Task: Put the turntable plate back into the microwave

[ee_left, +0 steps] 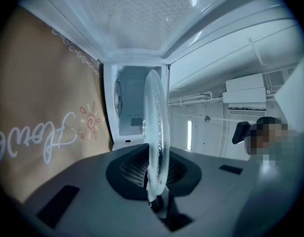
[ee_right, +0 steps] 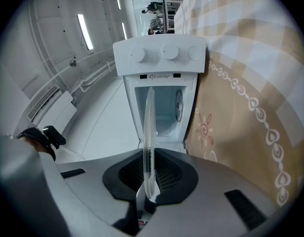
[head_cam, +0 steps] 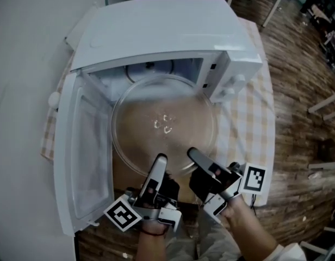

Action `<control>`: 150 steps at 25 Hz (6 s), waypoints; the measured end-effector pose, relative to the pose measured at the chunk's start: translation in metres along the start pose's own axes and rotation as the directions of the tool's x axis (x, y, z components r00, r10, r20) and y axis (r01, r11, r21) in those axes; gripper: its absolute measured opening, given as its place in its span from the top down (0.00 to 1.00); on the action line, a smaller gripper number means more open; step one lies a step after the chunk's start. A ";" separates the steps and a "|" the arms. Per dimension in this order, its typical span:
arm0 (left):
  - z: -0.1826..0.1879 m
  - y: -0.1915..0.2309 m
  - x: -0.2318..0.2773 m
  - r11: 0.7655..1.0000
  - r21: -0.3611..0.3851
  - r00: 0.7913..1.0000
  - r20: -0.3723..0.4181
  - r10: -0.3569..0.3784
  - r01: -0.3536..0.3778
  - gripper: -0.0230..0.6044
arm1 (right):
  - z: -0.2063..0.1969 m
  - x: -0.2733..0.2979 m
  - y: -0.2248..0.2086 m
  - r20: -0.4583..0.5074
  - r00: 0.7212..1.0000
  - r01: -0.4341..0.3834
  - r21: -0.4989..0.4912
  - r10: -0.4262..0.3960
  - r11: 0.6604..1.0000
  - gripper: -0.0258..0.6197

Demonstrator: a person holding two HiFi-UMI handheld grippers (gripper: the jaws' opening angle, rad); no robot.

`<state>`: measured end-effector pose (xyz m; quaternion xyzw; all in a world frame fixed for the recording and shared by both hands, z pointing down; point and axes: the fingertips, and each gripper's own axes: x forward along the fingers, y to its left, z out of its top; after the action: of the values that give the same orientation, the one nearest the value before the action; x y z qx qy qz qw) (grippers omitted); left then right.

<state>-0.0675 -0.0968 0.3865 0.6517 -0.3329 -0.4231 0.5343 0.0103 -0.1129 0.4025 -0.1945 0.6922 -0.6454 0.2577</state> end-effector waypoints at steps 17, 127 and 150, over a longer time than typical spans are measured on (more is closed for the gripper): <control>0.033 0.039 0.036 0.999 -0.008 0.999 -0.014 0.036 -0.036 0.92 | 0.033 0.039 -0.033 0.004 1.000 0.030 -0.006 -0.030 1.000 0.89; 0.122 0.079 0.149 0.999 0.023 0.999 -0.034 0.026 -0.025 0.86 | 0.129 0.177 -0.064 0.177 0.984 0.015 -0.030 -0.010 0.999 0.86; 0.128 0.069 0.147 1.000 0.014 1.000 0.006 -0.016 0.016 0.84 | 0.114 0.166 -0.057 0.100 0.994 0.059 -0.050 -0.053 0.997 0.83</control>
<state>-0.1200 -0.2946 0.4163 0.6568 -0.3324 -0.4269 0.5252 -0.0554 -0.3087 0.4372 -0.2520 0.6897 -0.6236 0.2680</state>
